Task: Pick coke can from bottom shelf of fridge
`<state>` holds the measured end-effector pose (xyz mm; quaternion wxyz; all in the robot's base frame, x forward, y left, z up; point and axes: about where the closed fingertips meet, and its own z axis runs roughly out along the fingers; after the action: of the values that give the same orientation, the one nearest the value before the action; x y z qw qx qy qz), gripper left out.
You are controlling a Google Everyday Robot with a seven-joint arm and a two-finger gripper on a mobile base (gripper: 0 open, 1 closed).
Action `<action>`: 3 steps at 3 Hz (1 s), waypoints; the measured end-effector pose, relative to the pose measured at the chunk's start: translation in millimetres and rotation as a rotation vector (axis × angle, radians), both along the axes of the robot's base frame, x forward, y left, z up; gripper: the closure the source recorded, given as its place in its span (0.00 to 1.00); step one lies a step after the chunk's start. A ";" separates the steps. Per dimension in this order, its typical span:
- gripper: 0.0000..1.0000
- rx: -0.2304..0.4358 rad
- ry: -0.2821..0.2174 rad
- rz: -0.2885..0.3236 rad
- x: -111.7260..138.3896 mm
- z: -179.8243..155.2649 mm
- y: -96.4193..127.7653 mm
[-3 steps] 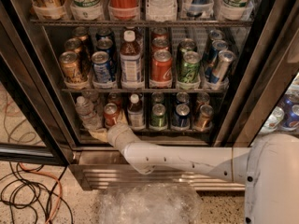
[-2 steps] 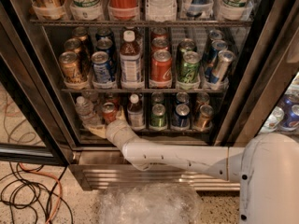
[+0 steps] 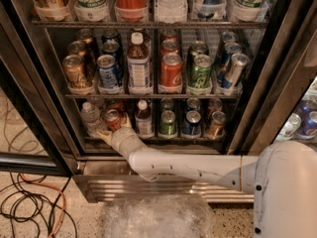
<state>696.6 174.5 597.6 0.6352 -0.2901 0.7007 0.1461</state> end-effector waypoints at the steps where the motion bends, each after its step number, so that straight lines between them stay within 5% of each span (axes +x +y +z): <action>1: 0.76 0.000 0.000 0.000 -3.8 3.7 -4.4; 2: 0.99 0.000 0.000 0.000 -3.8 4.2 -4.9; 3: 1.00 -0.005 0.049 -0.003 -13.1 -6.5 -6.8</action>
Offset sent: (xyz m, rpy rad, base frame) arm -0.0452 -0.0184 -0.0485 -0.0279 0.2038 -0.0278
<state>683.5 167.7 591.1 0.6174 -0.2871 0.7168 0.1506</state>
